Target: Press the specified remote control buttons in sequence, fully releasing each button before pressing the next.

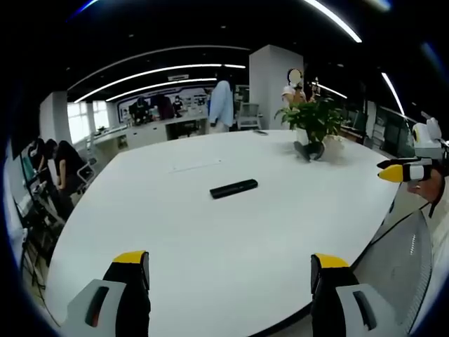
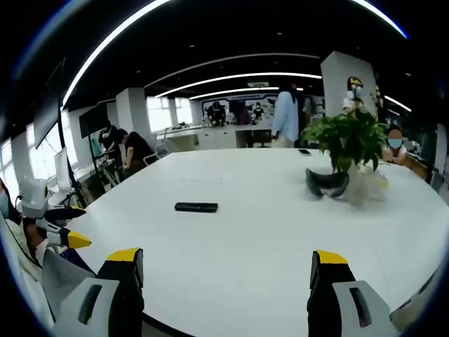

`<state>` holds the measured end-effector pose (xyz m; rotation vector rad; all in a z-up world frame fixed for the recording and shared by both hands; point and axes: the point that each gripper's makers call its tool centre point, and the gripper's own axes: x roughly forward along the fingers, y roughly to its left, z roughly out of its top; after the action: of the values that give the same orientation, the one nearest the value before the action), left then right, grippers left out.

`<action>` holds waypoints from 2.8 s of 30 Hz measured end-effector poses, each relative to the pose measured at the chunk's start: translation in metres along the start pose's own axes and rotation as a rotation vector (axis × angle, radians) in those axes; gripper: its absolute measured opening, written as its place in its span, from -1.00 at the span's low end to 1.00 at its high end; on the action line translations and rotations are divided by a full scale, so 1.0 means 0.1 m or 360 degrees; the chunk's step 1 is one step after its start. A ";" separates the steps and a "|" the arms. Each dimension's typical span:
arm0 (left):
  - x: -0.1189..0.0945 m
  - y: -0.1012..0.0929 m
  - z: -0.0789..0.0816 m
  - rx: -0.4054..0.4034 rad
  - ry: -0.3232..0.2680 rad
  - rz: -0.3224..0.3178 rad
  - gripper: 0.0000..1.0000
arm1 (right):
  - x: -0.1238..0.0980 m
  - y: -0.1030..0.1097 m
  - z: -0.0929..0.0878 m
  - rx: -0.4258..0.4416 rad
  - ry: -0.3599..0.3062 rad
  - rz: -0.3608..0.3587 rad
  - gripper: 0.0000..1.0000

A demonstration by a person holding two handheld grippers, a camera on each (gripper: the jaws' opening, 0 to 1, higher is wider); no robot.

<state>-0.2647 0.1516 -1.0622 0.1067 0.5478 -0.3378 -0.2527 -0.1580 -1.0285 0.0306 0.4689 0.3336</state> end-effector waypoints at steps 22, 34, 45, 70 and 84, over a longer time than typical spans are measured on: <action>0.14 -0.02 0.27 0.0098 -0.0023 -0.0079 0.95 | 0.00 -0.01 0.10 0.0016 -0.0041 0.0008 0.98; 0.38 -0.08 0.60 0.0232 -0.0063 -0.0168 0.94 | -0.01 0.00 0.09 0.0021 -0.0028 0.0002 0.92; 0.57 0.05 0.82 0.0282 -0.0071 -0.0207 0.94 | 0.02 -0.03 0.12 0.0041 -0.0036 -0.0028 0.93; 1.22 0.05 1.15 0.0402 -0.0056 -0.0351 0.85 | 0.12 -0.15 0.07 0.0071 0.0042 -0.0092 0.92; 1.68 0.10 1.33 0.0497 0.0034 -0.0430 0.69 | 0.34 -0.20 0.04 0.0130 0.0078 -0.0060 0.95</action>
<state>-0.0615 0.0881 -1.0381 0.3397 0.5285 -0.6856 -0.2161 -0.1653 -1.0422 0.0929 0.5307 0.2784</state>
